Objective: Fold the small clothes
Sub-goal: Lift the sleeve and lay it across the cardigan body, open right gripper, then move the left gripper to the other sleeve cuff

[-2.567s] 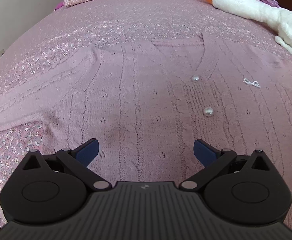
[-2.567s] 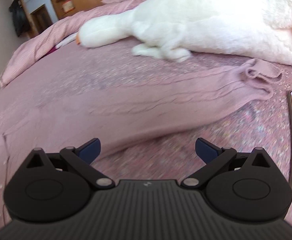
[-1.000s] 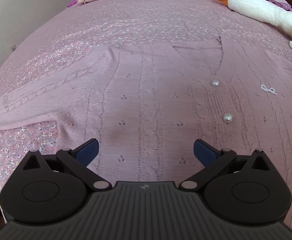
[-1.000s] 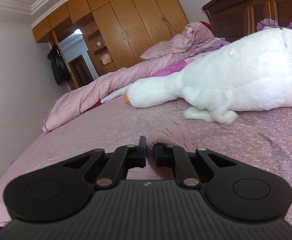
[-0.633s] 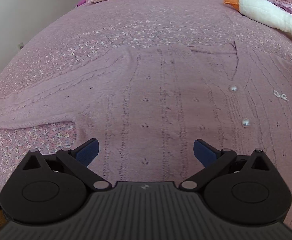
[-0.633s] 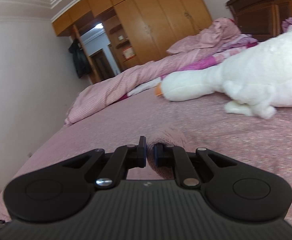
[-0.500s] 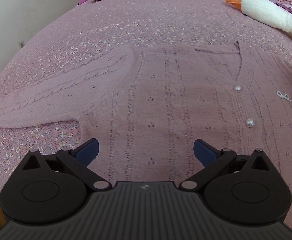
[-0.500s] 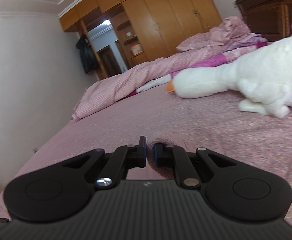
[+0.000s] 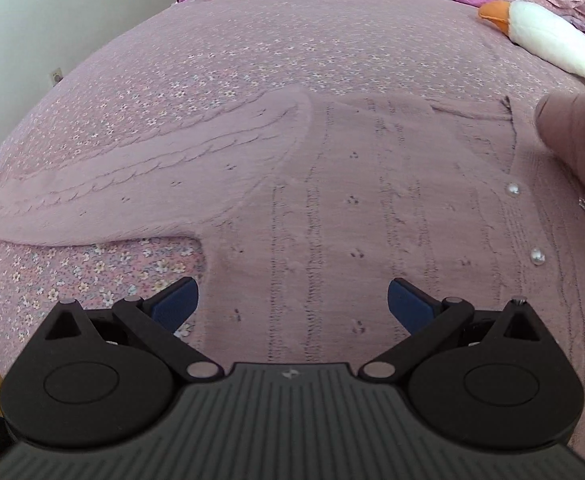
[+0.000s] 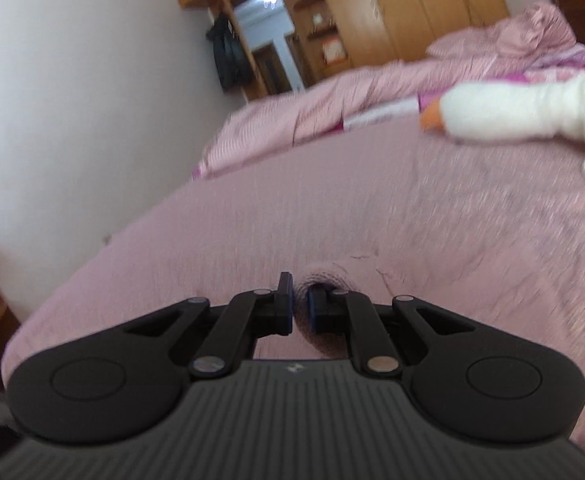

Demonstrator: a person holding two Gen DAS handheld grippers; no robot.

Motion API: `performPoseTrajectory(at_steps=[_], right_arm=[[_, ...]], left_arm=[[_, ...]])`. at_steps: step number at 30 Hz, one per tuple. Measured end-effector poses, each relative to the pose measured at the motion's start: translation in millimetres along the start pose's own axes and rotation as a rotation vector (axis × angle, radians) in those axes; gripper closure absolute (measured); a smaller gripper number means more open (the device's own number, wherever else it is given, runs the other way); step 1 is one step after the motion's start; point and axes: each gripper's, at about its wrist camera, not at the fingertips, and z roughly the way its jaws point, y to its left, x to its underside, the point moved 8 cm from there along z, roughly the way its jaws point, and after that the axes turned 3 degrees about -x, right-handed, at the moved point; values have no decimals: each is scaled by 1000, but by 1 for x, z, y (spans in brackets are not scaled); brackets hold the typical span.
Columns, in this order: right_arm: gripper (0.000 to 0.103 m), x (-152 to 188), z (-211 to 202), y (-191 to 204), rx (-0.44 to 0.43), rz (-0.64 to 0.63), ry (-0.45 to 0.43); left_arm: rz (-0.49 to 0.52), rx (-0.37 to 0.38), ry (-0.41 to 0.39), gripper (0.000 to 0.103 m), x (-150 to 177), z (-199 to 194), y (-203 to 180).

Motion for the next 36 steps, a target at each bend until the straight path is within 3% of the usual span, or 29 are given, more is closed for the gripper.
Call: performPoseTrajectory(at_steps=[9,11,13,16,27,32,36], right_arm=[[89,58,26,18,-6,34,188],[82,64,24,18,-4,37,209],[68,67,22,23,-17,37,220],[61,66,15,25,-29,24,225],[60,51,-36,7,-10,68,172],[60,40,-67,-28,100,122,102],[59,37,-85,-57,212,113,97]], left_arm=[[-36,-11,45,0,9,17,24],[-45,-12,54,0,10,19,27],[-46,-9,57,0,11,19,28],[-40,-4,52,0,12,18,27],[16,63,5,0,6,-5,-2],[65,144,-35,0,-2,-22,-36],[122,217,-82,0,-8,-36,-70]])
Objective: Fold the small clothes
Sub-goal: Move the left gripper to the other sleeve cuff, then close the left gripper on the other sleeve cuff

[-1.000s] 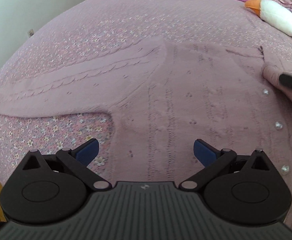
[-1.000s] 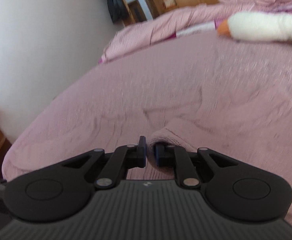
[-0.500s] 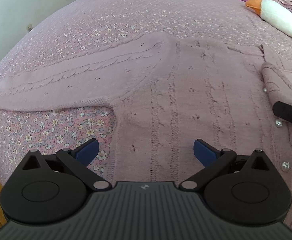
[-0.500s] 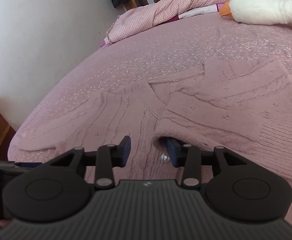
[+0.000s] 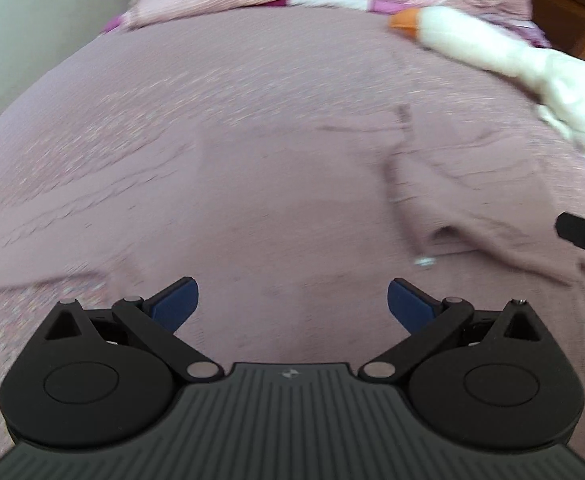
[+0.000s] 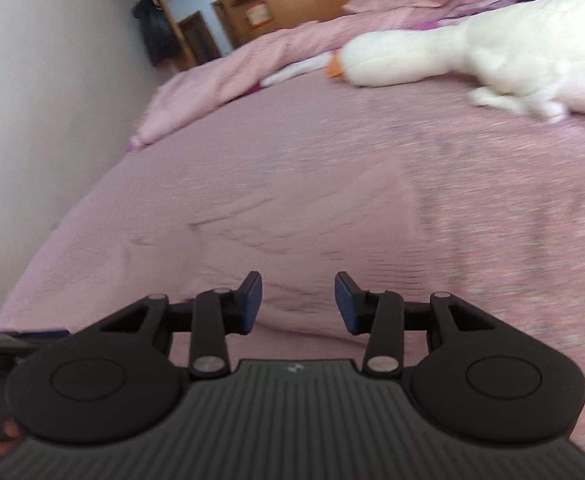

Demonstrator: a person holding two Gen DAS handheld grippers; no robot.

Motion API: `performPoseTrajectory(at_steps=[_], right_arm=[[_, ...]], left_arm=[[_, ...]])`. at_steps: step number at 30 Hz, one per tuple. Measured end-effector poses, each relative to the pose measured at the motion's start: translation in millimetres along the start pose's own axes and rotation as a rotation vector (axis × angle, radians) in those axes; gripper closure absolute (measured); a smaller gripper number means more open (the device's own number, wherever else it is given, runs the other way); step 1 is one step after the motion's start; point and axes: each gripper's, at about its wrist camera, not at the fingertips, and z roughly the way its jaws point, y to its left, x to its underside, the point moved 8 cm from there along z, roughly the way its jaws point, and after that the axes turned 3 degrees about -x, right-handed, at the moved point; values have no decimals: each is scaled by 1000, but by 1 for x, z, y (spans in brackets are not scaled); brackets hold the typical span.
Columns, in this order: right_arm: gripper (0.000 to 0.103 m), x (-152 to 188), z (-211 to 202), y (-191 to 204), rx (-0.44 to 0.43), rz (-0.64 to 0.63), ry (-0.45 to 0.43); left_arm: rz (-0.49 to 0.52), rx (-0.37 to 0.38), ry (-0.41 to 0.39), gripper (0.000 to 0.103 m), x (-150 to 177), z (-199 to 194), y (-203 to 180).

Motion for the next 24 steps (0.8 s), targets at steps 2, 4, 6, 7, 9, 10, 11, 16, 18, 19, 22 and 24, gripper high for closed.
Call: performPoseTrajectory(at_steps=[2,4,6,7,9,10,11,16,18,19,22,24], right_arm=[[58,1,-4,-12,48,-22,8],[58,3,-4,-23,80,-37,28],[59,5,-3,-33,92,-31,49],[59,6,-4,-39,93,-23,57],[59,7,-5,-46,96,-14,59],[59,8,-6,-48,99,-12,57],[57,9,-6,-51,106,-10,53],[52,6,-17,-66,129,23,17],[52,3,-20,-72,132,27,19],[52,3,-22,-76,136,25,23],[51,4,-30,-86,152,20,32],[51,6,-33,-93,159,30,36]], left_arm=[[30,44,-41,0,-5,1,-23],[69,86,-60,0,-7,5,-43],[106,112,-56,0,-5,10,-64],[127,136,-62,0,-4,12,-75],[177,169,-73,0,-3,13,-94],[206,182,-82,0,-2,13,-105],[231,192,-92,0,-1,14,-114],[351,246,-108,0,4,22,-166],[417,279,-125,8,7,28,-188],[451,286,-133,13,9,31,-199],[502,315,-115,28,14,47,-224],[508,313,-119,29,16,53,-232]])
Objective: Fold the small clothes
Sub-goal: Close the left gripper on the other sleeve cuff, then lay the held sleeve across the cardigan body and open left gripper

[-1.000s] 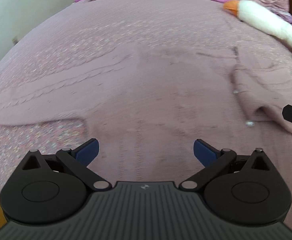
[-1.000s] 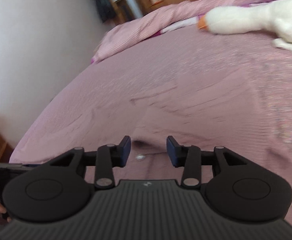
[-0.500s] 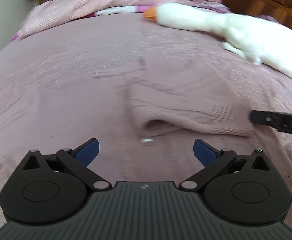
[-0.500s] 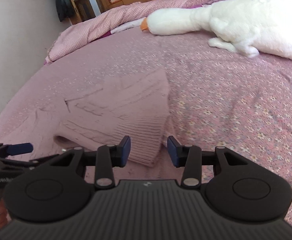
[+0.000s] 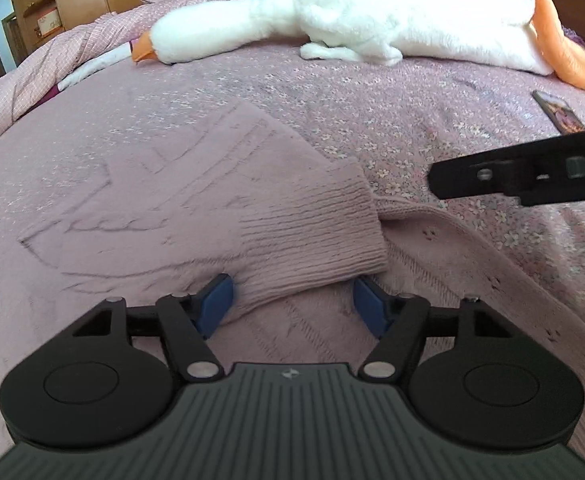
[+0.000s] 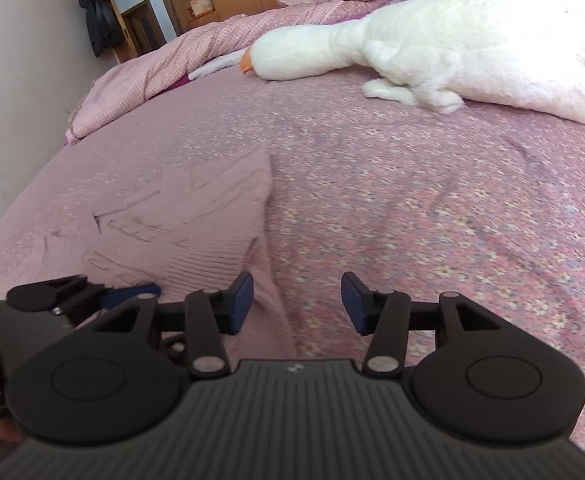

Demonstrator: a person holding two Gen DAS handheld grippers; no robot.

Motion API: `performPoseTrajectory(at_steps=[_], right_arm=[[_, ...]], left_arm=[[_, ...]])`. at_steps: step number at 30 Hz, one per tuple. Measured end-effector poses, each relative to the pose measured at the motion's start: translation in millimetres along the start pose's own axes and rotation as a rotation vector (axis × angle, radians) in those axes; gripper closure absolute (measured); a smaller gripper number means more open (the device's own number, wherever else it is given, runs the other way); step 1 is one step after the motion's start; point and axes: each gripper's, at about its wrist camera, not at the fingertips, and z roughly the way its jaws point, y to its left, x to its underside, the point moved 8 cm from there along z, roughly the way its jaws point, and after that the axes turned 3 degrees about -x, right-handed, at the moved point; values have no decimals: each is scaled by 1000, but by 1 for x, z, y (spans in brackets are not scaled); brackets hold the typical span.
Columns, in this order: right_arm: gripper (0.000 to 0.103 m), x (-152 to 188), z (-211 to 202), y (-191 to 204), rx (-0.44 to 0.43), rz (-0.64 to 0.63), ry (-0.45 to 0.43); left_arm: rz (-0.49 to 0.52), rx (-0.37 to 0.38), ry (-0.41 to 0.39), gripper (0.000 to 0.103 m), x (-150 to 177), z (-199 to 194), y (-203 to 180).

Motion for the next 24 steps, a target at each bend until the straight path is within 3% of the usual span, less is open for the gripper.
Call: performPoseTrajectory(at_steps=[3,5,8,11,15,20,24], right_arm=[[51,3,0,-8,5,22,4],[51,6,0,-9,6,35,2],[51,8,1,-8,-11,50,-11],[51,9,4,-2,-32,46,-11],[51,15,10,7,-53,27,5],[51,23,18,15,-56,17,29],[50,26,19,17,-43,18,32]], left_arm=[[-12,22,-21,36,-6,9,-3],[-30,29,-33,66,-9,8,0],[-107,59,-45,92,-11,-4,14],[-205,55,-87,94,-15,-25,35],[-336,-15,-165,95,-24,-53,71],[-466,-176,-222,95,-17,-89,129],[-528,-288,-200,95,5,-101,170]])
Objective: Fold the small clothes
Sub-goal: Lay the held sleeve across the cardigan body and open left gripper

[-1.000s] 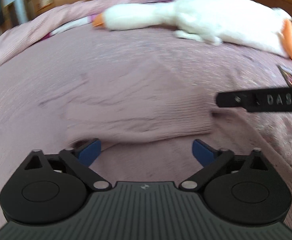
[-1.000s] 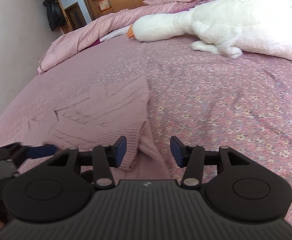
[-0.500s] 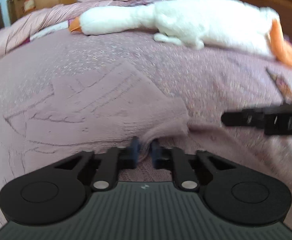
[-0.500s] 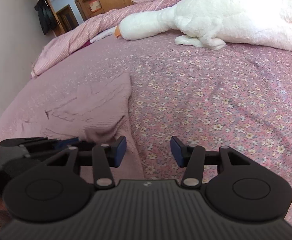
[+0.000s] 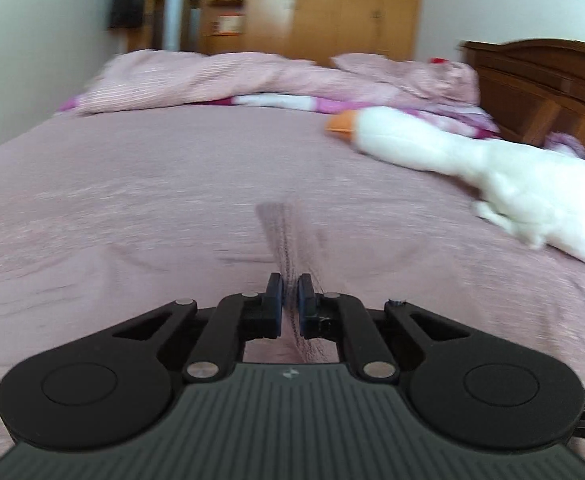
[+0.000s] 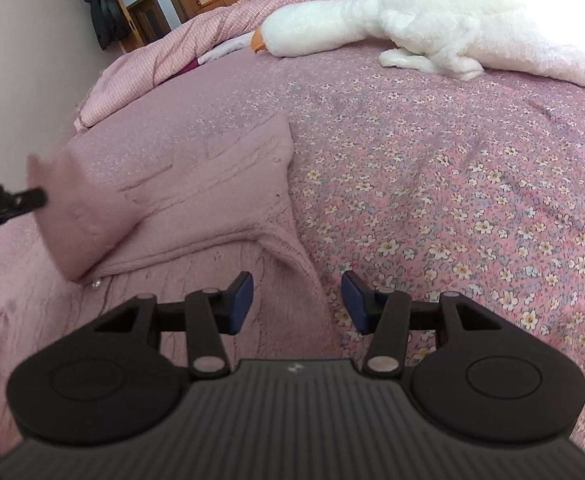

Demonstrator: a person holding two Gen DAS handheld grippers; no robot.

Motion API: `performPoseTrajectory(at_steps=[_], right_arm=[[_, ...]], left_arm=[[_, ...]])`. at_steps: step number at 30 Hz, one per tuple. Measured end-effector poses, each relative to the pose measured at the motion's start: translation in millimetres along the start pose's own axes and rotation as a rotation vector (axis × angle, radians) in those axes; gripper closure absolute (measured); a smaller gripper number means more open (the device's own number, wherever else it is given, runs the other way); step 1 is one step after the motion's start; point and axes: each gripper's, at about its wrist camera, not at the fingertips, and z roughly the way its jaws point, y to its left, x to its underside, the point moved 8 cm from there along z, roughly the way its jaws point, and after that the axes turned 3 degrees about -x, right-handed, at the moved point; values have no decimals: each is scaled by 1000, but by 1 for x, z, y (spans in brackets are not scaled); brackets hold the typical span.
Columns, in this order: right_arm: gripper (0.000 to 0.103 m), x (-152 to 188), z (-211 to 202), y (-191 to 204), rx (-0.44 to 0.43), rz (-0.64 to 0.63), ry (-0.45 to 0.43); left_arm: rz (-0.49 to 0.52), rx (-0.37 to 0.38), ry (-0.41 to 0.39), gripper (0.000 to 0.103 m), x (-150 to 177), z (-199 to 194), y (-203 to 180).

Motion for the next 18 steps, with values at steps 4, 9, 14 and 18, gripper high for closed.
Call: performPoseTrajectory(at_steps=[4,9,14,18], right_arm=[[50,0,-2,3,-4,-3,1],[50,2,-1,4,-4,-1,3],[49,2,2,10,8,-26,22],[49,1,-3,19,12,-33,11]], left_arm=[[-42,-101,8,95,5,-1,44],[-63,-227,10,95,18,-5,90],[-92,-320,24,95,31,-10,123],[-141,-319,53,95,33,-9,136]])
